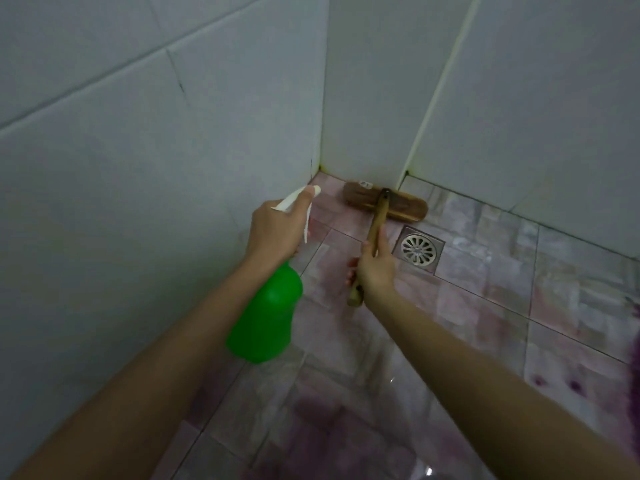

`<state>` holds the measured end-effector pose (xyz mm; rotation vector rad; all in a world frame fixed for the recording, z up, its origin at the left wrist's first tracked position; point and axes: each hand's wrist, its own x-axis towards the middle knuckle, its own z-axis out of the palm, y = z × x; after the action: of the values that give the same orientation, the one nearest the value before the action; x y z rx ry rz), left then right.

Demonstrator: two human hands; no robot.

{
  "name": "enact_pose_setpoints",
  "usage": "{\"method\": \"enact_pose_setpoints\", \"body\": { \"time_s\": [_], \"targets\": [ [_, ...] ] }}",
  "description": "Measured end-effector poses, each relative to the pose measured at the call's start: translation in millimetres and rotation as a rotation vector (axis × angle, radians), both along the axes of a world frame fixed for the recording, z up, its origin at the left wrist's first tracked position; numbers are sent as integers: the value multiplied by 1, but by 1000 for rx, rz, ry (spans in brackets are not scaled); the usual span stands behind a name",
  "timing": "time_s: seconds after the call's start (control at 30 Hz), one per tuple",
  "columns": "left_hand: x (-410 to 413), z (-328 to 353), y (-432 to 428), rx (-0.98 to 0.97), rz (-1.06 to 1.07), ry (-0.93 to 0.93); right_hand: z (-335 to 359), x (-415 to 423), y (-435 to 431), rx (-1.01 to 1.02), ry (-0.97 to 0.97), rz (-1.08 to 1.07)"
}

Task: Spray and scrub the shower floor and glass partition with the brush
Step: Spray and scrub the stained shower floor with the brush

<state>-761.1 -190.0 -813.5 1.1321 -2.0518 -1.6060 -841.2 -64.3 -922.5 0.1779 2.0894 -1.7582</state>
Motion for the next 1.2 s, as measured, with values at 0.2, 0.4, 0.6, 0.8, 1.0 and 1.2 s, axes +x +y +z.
{"method": "enact_pose_setpoints", "body": {
  "time_s": [0.2, 0.4, 0.6, 0.8, 1.0, 1.2],
  "targets": [
    [13, 4, -18, -33, -31, 34, -19, 3, -38, 86, 55, -270],
    [40, 2, -44, -87, -23, 117, -17, 5, -97, 120, 170, -78],
    [58, 4, -49, -46, 4, 108, -24, 15, -83, 165, 173, -348],
    [55, 6, -42, -5, -3, 118, -21, 5, -76, 204, 237, -34],
    [48, 4, -35, 51, -34, 140, -25, 15, -63, 200, 206, -298],
    [34, 2, -19, 23, -74, 138, -18, 4, -3, 321, 294, 50]
  ]
}}
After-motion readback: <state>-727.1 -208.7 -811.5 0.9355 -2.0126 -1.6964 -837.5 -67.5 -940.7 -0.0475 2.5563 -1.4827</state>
